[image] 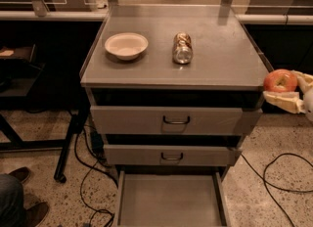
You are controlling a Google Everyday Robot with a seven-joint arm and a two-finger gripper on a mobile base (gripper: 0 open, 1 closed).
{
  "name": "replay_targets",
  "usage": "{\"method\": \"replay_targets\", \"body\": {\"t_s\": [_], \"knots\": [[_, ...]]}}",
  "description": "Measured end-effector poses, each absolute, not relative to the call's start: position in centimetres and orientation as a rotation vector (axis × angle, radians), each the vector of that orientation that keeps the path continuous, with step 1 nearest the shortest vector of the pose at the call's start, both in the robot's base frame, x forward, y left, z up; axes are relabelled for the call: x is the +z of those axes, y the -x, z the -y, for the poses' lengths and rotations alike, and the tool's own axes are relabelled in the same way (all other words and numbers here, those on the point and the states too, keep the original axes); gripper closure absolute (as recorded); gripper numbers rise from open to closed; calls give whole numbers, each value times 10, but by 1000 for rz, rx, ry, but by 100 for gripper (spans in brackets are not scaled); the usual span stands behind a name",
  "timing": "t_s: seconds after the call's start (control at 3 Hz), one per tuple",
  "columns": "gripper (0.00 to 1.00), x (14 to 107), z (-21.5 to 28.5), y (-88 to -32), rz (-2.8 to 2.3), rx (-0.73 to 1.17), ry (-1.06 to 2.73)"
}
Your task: Pick apple from bottom drawer and place on counter
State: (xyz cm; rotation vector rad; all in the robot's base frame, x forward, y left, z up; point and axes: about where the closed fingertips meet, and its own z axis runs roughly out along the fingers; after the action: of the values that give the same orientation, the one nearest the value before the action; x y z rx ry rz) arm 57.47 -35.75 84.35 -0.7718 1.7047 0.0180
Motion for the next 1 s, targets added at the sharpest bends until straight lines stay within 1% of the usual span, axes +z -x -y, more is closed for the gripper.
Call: {"method": "replay_targets", "body": {"t_s": [0.33, 0.67, 1.0], "knots": [[100, 855, 360, -586, -1696, 38, 757], [100, 875, 361, -614, -1694, 73, 765], [100, 914, 334, -660, -1642, 116, 825]]}}
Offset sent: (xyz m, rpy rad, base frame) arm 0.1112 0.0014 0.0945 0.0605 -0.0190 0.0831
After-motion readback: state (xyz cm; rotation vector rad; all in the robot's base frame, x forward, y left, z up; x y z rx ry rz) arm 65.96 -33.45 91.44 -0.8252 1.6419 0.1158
